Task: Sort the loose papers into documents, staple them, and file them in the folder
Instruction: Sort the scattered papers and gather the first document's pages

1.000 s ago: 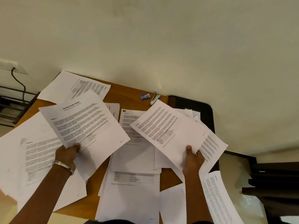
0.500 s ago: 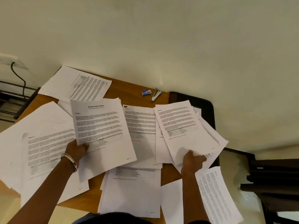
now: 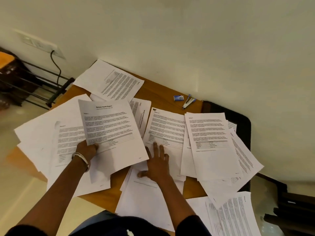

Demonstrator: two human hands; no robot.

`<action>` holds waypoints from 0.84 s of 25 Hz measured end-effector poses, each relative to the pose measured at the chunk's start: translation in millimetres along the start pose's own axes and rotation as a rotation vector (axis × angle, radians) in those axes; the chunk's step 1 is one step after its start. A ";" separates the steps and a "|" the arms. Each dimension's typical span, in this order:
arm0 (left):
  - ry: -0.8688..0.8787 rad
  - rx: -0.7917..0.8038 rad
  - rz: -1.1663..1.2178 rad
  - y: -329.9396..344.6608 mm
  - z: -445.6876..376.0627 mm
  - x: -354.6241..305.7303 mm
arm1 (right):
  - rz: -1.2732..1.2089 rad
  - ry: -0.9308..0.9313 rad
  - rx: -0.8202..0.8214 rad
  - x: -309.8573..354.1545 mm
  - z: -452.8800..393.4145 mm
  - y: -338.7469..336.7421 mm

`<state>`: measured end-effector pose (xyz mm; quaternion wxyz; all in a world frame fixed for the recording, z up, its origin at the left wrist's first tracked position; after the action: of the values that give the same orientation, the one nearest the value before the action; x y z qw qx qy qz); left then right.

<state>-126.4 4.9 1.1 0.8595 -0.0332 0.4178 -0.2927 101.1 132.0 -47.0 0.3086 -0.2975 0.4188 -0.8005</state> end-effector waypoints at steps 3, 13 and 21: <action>-0.009 -0.023 0.015 -8.8 -5.0 -1.9 | 0.099 -0.007 -0.280 -6.9 6.1 12.6; -0.046 -0.016 0.037 -12.9 -17.2 2.6 | 0.074 0.069 -0.286 -0.9 9.6 15.8; -0.036 0.005 -0.004 -7.6 -17.8 2.7 | -0.266 0.072 -0.705 -13.4 24.6 -5.4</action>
<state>-141.9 0.5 -10.1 0.8663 -0.0370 0.4016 -0.2948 126.3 132.5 -33.6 0.0659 -0.4089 0.6368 -0.6504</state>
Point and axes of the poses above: each hand's wrist, its own z-axis away from the middle knuckle, its own y-axis out of the palm, x = y × z, the point moved 4 cm from there along -z, towards the middle knuckle, and after that the axes turned 6 degrees about -y, right-handed, at the moved point
